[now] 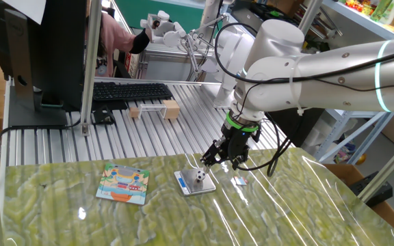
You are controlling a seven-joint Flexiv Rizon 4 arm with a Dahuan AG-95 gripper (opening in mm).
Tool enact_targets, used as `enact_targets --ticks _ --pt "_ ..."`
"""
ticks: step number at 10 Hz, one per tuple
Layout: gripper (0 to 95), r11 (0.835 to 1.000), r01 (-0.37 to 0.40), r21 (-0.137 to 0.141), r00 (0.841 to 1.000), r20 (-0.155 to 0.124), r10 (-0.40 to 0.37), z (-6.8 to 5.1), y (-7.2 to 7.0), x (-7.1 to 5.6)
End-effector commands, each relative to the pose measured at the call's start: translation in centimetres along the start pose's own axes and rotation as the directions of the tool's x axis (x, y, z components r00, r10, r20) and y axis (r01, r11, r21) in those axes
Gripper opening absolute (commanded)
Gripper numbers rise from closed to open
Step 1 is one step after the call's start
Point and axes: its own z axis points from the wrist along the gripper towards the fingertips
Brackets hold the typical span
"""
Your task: Remove the object from the scale
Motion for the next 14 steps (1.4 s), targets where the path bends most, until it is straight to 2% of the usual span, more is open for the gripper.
enact_targets --ticks 1,5,14 --pt "0.0 0.999 -0.032 0.000 0.999 0.035 0.032 0.00 -0.01 0.02" --pt "0.0 0.999 -0.032 -0.010 0.999 0.038 0.032 0.00 -0.02 -0.01" --pt "0.0 0.999 -0.045 -0.008 0.998 0.041 0.045 -0.08 -0.05 -0.18"
